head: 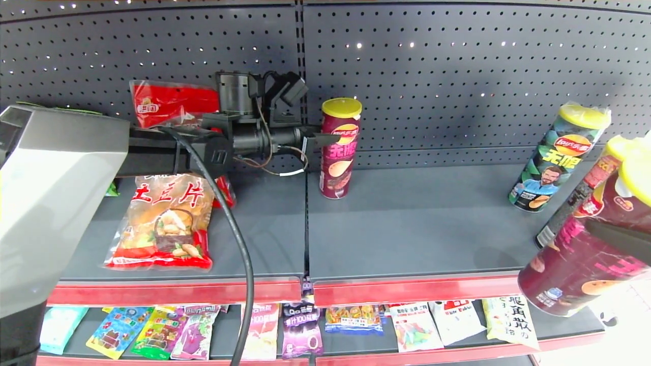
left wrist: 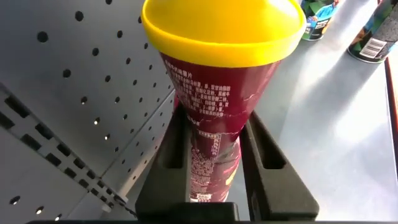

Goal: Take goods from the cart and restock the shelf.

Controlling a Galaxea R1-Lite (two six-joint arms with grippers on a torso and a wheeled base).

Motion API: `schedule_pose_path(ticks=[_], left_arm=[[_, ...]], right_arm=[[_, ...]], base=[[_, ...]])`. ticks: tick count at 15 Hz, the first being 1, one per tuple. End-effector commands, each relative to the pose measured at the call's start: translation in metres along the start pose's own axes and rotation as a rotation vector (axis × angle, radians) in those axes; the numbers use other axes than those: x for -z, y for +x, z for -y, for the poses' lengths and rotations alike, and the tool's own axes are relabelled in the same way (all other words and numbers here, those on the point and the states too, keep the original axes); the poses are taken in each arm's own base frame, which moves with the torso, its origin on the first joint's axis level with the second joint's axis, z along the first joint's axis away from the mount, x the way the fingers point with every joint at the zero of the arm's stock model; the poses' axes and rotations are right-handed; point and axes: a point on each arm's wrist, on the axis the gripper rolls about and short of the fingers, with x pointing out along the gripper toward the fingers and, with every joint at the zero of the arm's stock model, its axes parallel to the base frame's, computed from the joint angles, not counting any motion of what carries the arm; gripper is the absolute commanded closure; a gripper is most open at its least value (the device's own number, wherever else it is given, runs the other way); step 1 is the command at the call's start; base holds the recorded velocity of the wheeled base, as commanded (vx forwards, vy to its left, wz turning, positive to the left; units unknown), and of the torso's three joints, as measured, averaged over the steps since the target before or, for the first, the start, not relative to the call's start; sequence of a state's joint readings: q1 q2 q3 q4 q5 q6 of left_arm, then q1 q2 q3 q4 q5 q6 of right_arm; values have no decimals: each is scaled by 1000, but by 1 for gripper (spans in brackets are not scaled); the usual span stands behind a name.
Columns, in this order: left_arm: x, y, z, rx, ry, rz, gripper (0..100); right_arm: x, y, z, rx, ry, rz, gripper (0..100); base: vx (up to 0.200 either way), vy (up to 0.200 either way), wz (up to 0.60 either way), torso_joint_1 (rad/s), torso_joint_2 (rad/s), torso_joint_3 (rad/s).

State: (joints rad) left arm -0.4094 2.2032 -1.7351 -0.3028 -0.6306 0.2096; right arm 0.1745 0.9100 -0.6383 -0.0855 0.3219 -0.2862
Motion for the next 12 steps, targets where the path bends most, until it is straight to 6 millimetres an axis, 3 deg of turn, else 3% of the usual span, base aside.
schedule_pose_path(ticks=[1,6,9,12], left_arm=[[-12,-18,11,3,-7,-1,100],[-20,-70,49,54,-48,-42,100],[-21,-79,57,72,-53,-44,100],[-27,-72,76,130,-42,-34,100]], right_arm=[[0,0,0,0,-1,1,100],[1,0,-1,-6,-1,-1,100],[3,1,-1,-11,1,-7,100],[3,0,-2,-10,1,-6,100]], base=[[0,0,0,0,0,0],[0,0,0,0,0,0],[0,0,0,0,0,0],[0,0,0,0,0,0]])
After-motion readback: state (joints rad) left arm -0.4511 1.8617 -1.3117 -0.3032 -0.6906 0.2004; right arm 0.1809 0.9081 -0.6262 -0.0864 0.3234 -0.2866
